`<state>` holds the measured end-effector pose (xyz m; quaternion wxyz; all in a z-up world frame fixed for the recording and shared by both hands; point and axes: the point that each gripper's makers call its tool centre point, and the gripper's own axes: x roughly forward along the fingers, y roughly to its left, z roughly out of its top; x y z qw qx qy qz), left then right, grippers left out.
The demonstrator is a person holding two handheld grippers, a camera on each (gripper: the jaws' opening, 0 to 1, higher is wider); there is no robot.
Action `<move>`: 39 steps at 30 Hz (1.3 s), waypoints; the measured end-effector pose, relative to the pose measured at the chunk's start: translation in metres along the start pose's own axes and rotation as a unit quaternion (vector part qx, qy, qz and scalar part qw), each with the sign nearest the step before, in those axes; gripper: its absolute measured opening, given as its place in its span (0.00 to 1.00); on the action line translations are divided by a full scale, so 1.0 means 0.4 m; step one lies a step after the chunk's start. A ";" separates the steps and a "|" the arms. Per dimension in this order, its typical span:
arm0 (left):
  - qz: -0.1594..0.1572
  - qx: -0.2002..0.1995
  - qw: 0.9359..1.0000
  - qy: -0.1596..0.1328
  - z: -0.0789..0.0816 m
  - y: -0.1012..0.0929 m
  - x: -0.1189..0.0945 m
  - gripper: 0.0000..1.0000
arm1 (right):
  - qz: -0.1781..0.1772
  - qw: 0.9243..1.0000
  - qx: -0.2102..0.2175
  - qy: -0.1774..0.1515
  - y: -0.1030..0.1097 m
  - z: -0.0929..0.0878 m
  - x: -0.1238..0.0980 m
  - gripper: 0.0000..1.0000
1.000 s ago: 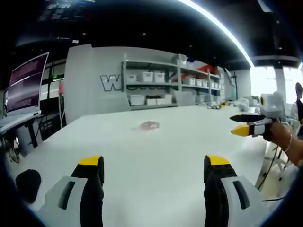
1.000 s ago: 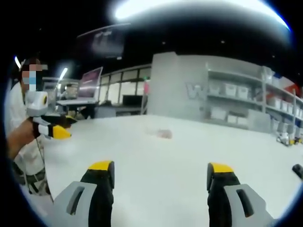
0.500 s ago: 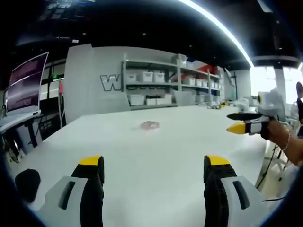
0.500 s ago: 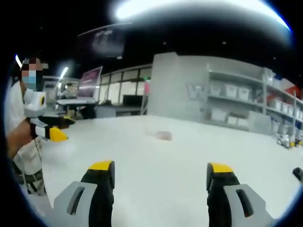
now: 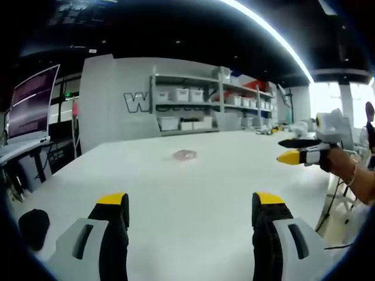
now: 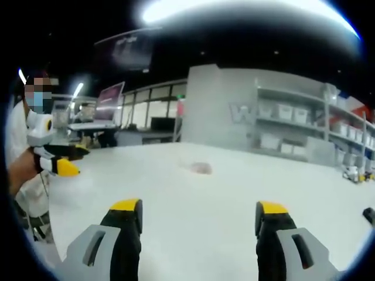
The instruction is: Open the resealable bag by pulling the two sides of the seal apart until the entire bag opening is separated and visibly accessible.
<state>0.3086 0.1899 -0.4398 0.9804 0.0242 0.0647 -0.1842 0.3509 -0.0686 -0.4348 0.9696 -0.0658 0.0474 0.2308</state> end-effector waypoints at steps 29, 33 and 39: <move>0.001 -0.001 1.000 0.001 -0.005 0.008 0.000 0.84 | 0.009 1.000 -0.003 0.004 0.011 0.010 0.038 0.79; 0.001 -0.001 1.000 0.001 -0.003 0.008 0.000 0.84 | 0.010 1.000 -0.004 0.003 0.011 0.014 0.045 0.79; 0.001 -0.001 1.000 0.000 -0.003 0.009 -0.001 0.83 | 0.010 1.000 -0.007 0.004 0.010 0.019 0.056 0.79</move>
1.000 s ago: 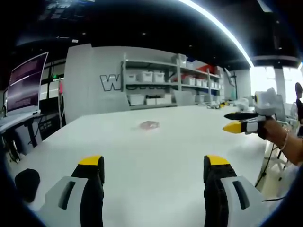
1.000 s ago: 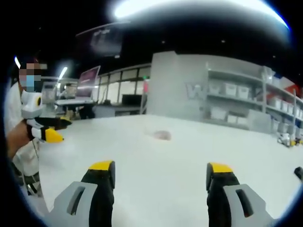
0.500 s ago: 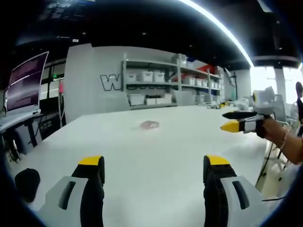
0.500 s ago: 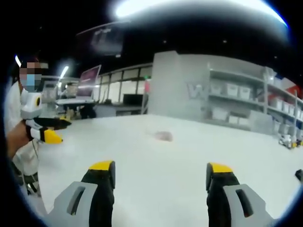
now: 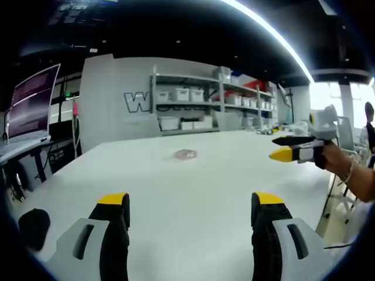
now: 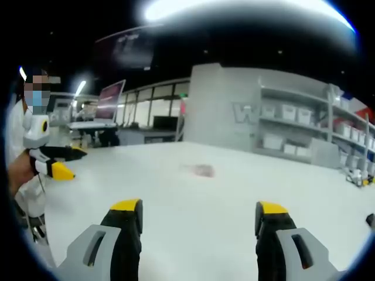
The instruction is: Open the resealable bag by pulling the two sides of the seal apart until the entire bag opening is separated and visibly accessible.
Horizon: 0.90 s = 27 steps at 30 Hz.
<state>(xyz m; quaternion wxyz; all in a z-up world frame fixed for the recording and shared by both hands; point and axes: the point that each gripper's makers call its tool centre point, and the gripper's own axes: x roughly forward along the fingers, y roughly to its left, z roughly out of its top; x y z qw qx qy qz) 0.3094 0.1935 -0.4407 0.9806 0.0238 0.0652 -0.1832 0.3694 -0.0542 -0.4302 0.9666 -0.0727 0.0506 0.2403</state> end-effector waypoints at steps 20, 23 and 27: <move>0.001 0.005 1.000 0.002 -0.003 -0.001 -0.001 0.82 | 0.003 1.000 -0.004 0.004 -0.001 0.012 0.037 0.79; 0.001 0.005 1.000 0.003 -0.004 -0.002 0.000 0.82 | 0.003 1.000 -0.005 0.002 -0.002 0.021 0.043 0.79; 0.001 0.006 1.000 0.002 -0.003 -0.002 0.000 0.82 | 0.005 1.000 -0.009 0.000 -0.001 0.032 0.053 0.79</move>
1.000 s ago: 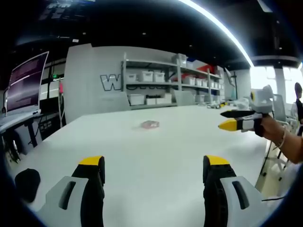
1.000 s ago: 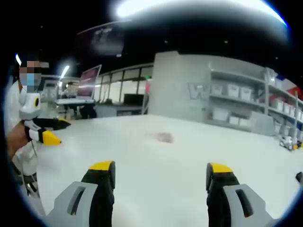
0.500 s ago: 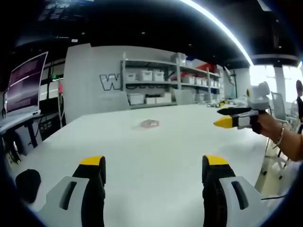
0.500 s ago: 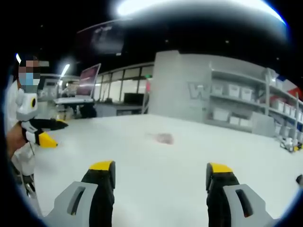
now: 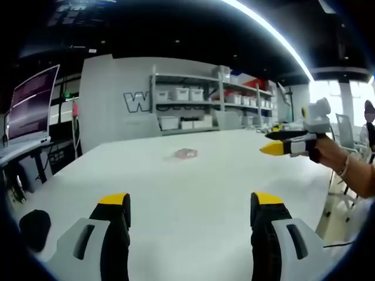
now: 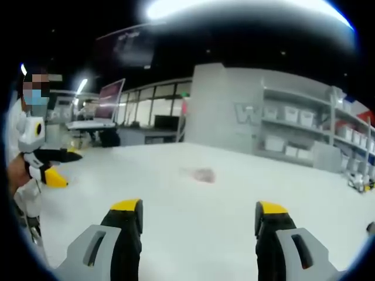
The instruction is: Open the resealable bag by pulling the two sides of the seal apart until the entire bag opening is separated and visibly accessible.
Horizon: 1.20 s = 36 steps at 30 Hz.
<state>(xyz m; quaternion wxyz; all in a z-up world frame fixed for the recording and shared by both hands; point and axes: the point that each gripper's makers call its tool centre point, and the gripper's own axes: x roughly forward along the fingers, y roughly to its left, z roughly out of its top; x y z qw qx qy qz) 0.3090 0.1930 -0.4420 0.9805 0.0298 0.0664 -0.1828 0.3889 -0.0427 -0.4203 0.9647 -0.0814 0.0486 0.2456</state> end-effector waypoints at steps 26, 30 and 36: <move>-0.002 0.004 1.000 -0.002 0.012 0.001 0.002 0.82 | 0.004 1.000 -0.005 0.020 -0.002 -0.009 0.062 0.78; -0.003 0.005 1.000 -0.001 0.012 0.001 0.004 0.82 | 0.007 1.000 0.001 0.023 -0.003 -0.011 0.072 0.78; -0.003 0.005 1.000 -0.004 0.018 0.003 0.005 0.82 | 0.006 1.000 -0.001 0.026 -0.004 -0.011 0.081 0.77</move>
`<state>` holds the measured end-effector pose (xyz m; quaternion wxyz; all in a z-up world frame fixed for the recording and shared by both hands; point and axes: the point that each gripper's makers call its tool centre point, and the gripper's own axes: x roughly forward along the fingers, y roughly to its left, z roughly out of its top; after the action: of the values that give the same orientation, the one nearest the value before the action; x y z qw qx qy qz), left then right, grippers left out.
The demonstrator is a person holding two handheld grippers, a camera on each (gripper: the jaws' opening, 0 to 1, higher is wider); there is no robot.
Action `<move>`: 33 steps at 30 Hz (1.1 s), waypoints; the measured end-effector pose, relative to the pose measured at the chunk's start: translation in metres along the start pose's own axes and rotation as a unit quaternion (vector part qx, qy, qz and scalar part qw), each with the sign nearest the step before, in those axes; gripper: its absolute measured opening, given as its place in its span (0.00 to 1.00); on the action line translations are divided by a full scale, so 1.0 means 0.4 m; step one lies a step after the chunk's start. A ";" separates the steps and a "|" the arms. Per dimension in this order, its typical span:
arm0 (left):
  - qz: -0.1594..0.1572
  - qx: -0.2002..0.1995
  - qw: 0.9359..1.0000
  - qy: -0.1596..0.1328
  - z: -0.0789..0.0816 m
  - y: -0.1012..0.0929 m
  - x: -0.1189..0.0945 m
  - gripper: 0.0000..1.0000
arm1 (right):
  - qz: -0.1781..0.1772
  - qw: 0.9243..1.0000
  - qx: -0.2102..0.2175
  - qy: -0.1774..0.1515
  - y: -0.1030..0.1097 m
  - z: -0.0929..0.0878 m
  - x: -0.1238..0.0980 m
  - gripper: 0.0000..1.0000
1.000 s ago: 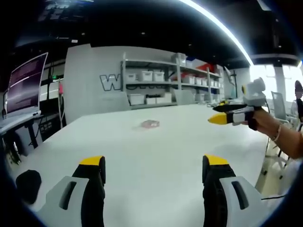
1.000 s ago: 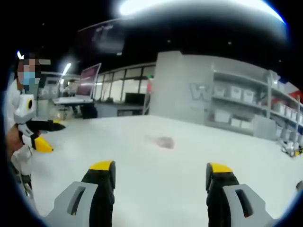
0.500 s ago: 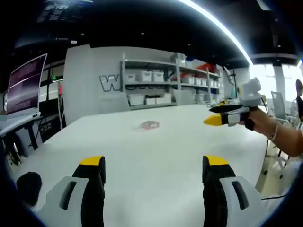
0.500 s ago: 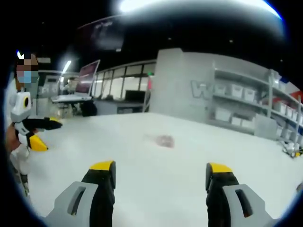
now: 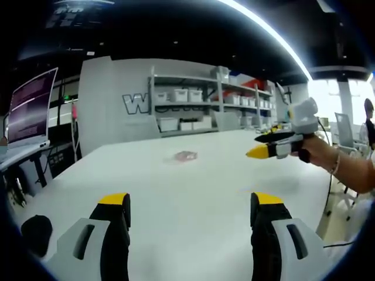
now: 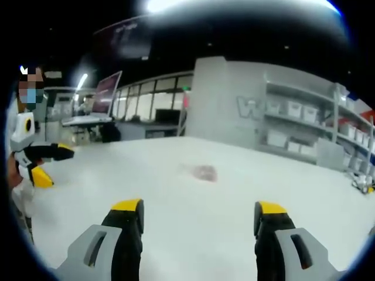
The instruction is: Open the resealable bag by pulling the two sides of the seal apart until the entire bag opening is separated and visibly accessible.
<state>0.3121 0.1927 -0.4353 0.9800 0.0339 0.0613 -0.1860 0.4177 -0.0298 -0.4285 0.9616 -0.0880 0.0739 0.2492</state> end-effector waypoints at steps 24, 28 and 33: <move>-0.004 -0.002 1.000 0.002 -0.009 -0.010 -0.002 0.82 | 0.003 1.000 -0.011 0.005 -0.003 0.028 0.036 0.76; -0.003 0.000 1.000 0.002 -0.008 -0.008 -0.004 0.82 | 0.003 1.000 -0.010 0.006 -0.007 0.030 0.045 0.76; -0.002 0.000 1.000 0.000 -0.005 -0.008 -0.004 0.82 | 0.004 1.000 -0.009 0.015 -0.012 0.021 0.061 0.76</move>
<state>0.3091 0.1906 -0.4373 0.9796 0.0335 0.0617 -0.1883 0.4422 -0.0208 -0.4242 0.9587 -0.0998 0.0860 0.2520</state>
